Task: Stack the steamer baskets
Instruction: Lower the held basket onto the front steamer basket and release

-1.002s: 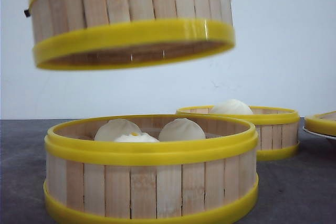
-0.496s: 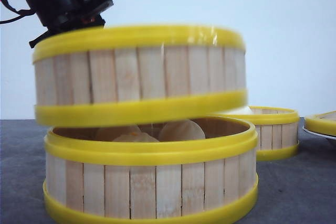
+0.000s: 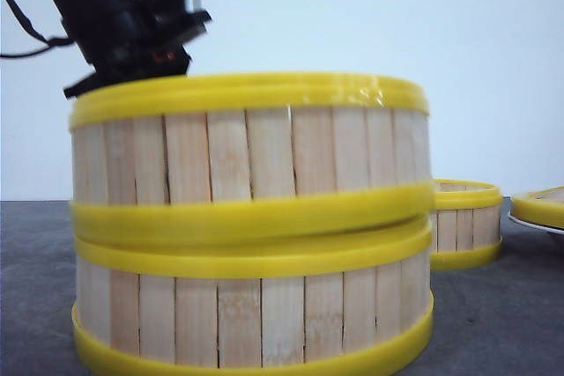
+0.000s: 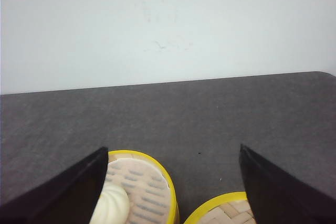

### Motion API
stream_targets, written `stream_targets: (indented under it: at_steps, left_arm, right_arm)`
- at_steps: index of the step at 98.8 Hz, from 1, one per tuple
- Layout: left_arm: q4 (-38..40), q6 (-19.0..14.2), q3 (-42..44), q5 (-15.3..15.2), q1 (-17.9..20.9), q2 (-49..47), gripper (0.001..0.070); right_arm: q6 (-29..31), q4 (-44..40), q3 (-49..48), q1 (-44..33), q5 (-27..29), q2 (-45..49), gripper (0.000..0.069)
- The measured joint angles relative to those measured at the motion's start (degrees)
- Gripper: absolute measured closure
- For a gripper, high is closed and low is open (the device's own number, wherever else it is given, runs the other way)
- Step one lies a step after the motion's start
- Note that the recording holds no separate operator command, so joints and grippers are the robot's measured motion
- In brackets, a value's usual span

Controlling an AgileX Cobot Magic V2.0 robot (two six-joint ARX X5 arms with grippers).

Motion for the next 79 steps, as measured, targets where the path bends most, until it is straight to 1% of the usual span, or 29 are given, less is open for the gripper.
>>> stream_targets:
  at_steps: [19, 49, 59, 72, 79]
  left_arm:
    - [0.4, -0.4, 0.1, -3.0, -1.0, 0.2, 0.0685]
    - [-0.2, -0.3, 0.3, -3.1, -1.1, 0.2, 0.0681]
    - [-0.7, -0.5, 0.3, -3.2, -1.1, 0.4, 0.064]
    - [-0.7, -0.6, 0.3, -3.5, -0.9, 0.6, 0.0551]
    - [-0.7, -0.6, 0.3, -3.5, -0.9, 0.6, 0.0529]
  right_arm:
    - [0.0, 0.0, 0.0, 0.0, 0.0, 0.0, 0.0197]
    - [0.0, 0.1, 0.0, 0.0, 0.0, 0.0, 0.0197]
    - [0.0, 0.1, 0.0, 0.0, 0.0, 0.0, 0.0197]
    - [0.0, 0.2, 0.0, 0.0, 0.0, 0.0, 0.0197]
    - [0.0, 0.2, 0.0, 0.0, -0.1, 0.0, 0.0197]
